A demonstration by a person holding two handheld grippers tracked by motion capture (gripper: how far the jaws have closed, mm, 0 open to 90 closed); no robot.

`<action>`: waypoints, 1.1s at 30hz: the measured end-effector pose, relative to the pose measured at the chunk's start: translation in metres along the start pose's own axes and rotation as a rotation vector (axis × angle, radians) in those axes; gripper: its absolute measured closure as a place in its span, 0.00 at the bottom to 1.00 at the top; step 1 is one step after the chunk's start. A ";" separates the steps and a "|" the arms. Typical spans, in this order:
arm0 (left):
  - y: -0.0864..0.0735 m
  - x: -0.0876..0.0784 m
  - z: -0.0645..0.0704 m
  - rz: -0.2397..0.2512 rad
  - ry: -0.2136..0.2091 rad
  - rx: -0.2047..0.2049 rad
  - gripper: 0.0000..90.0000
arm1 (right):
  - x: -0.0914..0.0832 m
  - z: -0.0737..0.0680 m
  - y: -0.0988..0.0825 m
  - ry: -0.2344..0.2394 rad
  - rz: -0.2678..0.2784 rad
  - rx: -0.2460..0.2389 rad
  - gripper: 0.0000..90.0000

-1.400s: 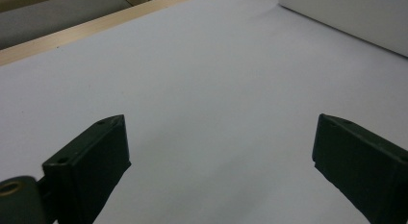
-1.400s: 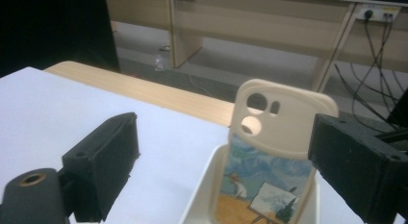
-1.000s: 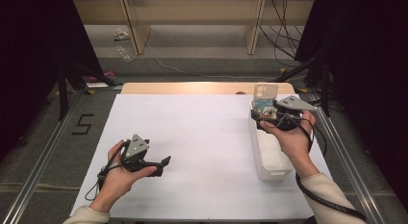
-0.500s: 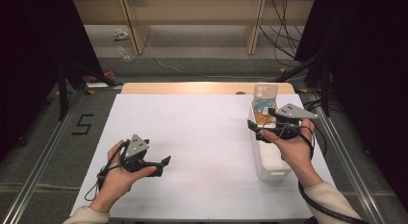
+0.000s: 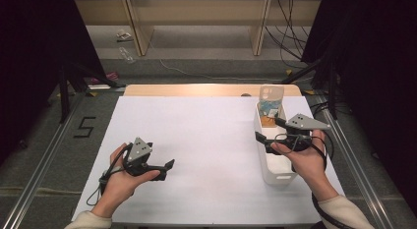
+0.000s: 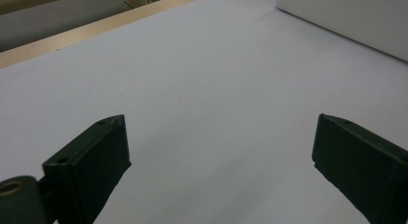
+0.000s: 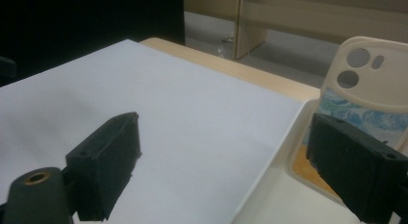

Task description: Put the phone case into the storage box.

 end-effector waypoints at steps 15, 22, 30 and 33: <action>-0.003 -0.005 -0.001 -0.002 0.000 -0.002 0.06 | -0.006 -0.012 -0.008 0.056 0.017 -0.018 0.15; -0.004 -0.007 -0.002 0.001 0.003 -0.004 0.06 | -0.012 -0.012 -0.011 0.056 0.021 -0.018 0.15; -0.004 -0.008 -0.003 0.004 0.001 -0.002 0.06 | -0.017 -0.012 -0.017 0.067 0.019 -0.021 0.15; -0.006 -0.010 -0.005 0.004 0.001 -0.001 0.06 | -0.019 -0.011 -0.019 0.064 0.018 -0.025 0.15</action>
Point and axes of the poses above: each handheld gripper's, and its own axes: x roughly forward along the jaws, y roughly out of its top, z roughly to its right, the point moved 9 cm from there along x, roughly forward along the jaws, and after that the axes turned 2 degrees about -x, right-handed, at the moved point
